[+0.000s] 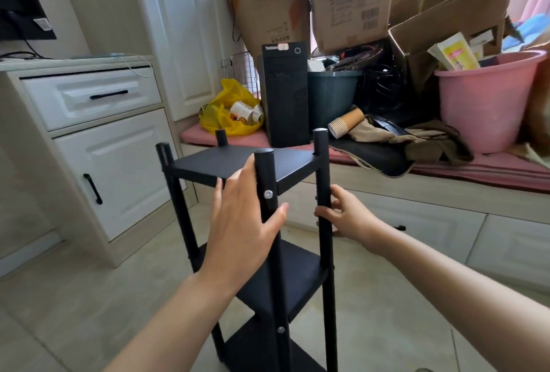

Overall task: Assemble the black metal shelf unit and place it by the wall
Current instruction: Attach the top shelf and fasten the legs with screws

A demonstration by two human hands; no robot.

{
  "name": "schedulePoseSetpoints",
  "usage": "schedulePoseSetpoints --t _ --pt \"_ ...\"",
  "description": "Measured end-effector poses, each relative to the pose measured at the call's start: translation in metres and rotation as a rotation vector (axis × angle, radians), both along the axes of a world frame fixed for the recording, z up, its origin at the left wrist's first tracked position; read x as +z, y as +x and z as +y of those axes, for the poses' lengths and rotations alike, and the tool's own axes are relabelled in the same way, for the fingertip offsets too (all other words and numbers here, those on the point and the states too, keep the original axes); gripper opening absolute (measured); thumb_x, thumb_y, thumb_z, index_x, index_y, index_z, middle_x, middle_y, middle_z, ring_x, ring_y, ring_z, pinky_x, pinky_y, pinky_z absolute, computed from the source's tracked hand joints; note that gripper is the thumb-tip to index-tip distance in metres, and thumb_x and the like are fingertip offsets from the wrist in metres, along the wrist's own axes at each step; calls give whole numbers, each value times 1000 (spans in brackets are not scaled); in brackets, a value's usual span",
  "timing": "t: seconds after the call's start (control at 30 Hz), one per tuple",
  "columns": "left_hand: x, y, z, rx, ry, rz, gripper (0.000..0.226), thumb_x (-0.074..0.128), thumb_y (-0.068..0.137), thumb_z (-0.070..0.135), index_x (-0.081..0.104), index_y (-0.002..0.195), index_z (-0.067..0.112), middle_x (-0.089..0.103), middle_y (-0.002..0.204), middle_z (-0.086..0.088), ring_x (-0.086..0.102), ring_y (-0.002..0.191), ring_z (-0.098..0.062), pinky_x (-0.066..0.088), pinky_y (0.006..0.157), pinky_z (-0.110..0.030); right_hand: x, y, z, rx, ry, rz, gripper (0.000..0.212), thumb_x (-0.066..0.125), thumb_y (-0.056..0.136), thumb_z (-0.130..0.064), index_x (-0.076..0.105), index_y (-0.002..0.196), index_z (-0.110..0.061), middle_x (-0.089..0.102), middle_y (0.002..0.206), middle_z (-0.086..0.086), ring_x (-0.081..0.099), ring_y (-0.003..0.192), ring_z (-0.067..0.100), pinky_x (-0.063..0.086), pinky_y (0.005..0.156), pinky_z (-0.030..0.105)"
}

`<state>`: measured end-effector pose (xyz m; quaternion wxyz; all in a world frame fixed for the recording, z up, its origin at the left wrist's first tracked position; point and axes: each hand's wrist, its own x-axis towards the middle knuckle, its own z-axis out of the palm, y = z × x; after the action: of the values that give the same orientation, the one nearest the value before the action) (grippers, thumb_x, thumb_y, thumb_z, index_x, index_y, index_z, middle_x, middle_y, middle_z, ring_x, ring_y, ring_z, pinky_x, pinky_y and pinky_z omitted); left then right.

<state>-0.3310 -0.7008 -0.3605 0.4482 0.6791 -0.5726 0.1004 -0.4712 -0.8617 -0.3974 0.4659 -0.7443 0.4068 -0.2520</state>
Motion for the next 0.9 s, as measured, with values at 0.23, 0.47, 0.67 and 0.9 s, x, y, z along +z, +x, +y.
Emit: schedulePoseSetpoints --t 0.23,0.47,0.67,0.9 --pt "-3 -10 -2 -51 18 26 78 69 92 31 26 157 33 53 139 12 45 129 -5 37 104 -26 -7 -50 17 -27 38 -62 14 62 96 -19 58 106 -28 64 109 9 68 98 23 61 81 44" --pt "-12 -8 1 -90 44 99 78 72 92 21 30 157 28 57 142 8 51 134 -18 44 109 -51 -10 -83 51 -87 30 -94 7 66 94 -15 61 97 -19 62 101 8 68 93 25 62 74 42" --pt "-19 -6 5 -109 45 121 73 71 92 19 35 155 26 61 135 10 54 130 -10 44 107 -35 -22 -93 74 -134 -35 -127 11 67 93 -20 64 102 -27 65 98 -1 67 90 17 61 75 43" --pt "-27 -3 9 -99 54 146 76 71 92 17 31 156 29 59 140 11 52 133 -11 47 105 -38 -31 -93 85 -110 -73 -125 18 66 94 -17 61 100 -34 66 93 -8 70 83 16 60 78 34"
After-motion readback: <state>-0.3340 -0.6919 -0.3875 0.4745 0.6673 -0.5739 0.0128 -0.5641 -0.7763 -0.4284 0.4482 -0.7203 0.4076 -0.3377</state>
